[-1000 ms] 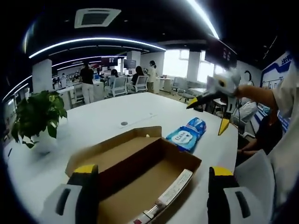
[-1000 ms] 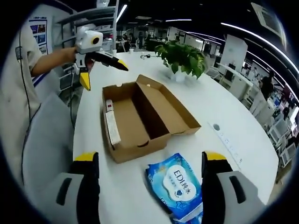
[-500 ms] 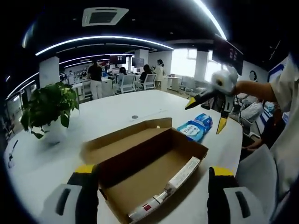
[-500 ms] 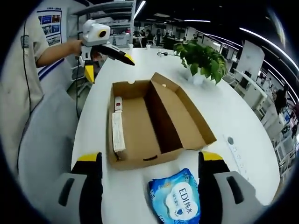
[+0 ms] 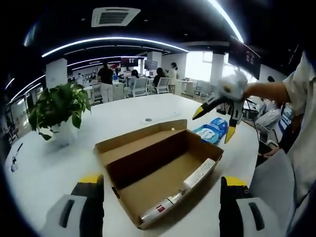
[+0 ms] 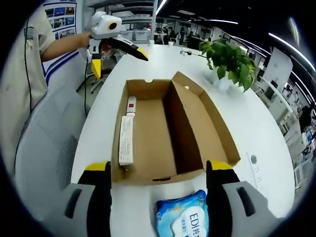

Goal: Operate the shoe box by opening the lid, removing the specified soft item, and placing it in the target area until the item is outside and the box remains undamaged.

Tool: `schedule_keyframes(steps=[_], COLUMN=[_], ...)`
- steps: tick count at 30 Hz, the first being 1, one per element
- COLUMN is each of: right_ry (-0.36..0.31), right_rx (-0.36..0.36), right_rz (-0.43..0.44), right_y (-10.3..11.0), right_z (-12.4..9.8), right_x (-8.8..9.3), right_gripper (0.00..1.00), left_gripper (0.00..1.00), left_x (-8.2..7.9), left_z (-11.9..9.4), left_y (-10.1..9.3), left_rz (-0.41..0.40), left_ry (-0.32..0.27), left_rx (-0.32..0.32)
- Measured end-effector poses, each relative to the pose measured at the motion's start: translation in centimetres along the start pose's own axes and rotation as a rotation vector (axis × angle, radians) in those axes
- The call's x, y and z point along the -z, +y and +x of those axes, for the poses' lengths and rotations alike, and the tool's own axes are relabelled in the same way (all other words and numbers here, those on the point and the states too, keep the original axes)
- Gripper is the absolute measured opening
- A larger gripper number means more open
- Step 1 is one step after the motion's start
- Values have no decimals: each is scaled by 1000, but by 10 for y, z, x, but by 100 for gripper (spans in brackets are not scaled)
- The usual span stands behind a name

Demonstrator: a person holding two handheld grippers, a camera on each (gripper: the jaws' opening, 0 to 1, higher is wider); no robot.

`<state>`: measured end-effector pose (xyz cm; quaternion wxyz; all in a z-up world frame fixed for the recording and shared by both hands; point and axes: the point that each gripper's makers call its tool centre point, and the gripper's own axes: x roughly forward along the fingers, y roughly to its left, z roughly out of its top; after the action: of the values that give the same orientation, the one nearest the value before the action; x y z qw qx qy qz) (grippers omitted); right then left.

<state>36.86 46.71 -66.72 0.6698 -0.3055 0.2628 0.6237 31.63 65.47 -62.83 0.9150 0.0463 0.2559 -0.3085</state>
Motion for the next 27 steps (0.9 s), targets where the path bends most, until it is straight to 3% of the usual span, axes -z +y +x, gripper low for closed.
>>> schedule_keyframes(steps=[27], right_ry=[128], right_rx=[-192], right_rz=[-60], right_y=[16], right_z=[69], right_x=[18], right_gripper=[70], left_gripper=[99], left_x=[26], left_z=[-12], left_y=[5], left_rz=[-44], left_ry=[23], left_rx=[-48])
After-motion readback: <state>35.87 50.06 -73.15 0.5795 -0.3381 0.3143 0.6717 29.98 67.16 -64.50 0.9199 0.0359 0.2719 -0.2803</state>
